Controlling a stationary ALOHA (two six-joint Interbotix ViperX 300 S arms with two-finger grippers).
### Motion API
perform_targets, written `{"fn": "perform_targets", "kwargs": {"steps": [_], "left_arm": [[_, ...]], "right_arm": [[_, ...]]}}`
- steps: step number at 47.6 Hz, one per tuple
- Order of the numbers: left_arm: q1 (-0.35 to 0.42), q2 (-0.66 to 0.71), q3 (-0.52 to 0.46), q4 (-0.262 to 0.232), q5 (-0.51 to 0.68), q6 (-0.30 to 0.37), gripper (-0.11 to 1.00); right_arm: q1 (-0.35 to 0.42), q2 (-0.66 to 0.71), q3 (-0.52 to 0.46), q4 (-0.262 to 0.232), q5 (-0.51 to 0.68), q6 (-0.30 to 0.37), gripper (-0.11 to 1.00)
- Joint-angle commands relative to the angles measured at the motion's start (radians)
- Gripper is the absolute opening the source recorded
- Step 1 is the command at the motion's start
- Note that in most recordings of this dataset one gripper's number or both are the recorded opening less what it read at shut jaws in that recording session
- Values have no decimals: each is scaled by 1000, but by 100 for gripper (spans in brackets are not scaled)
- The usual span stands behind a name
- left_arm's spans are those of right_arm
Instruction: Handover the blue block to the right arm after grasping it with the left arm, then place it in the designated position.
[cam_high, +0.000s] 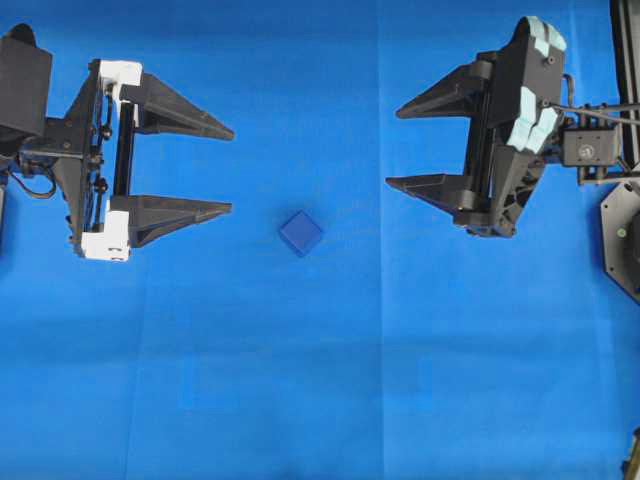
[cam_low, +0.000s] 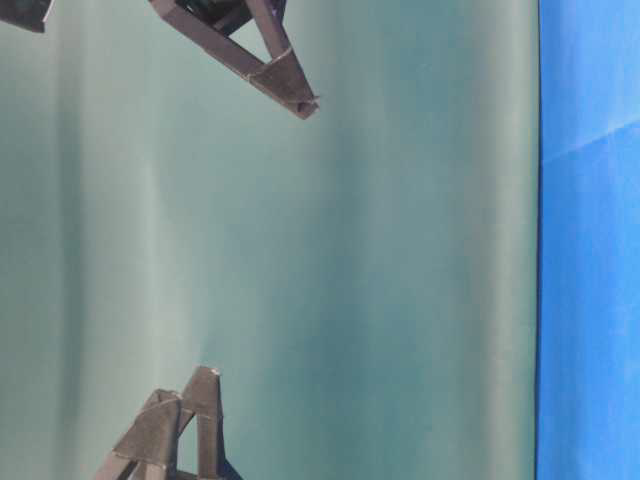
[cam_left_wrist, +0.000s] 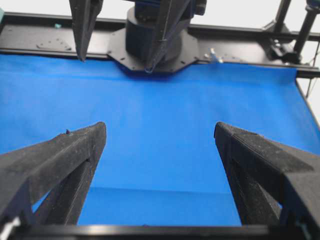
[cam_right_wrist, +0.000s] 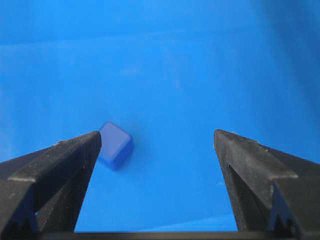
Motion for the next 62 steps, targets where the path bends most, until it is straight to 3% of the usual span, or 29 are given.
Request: {"fn": "perform_targets", "kwargs": {"steps": [1, 21, 35, 62], "left_arm": [[-2, -8, -26, 3, -6, -2, 93], [-2, -8, -26, 3, -8, -3, 93], [-3, -9, -25, 3, -9, -3, 93], [-2, -9, -26, 3, -9, -3, 93]], "right_arm": [[2, -14, -11, -8, -17, 0, 84], [-3, -91, 40, -66, -207, 0, 83], [-41, -114, 101, -67, -298, 0, 83], [-43, -115, 104, -66, -307, 0, 83]]}}
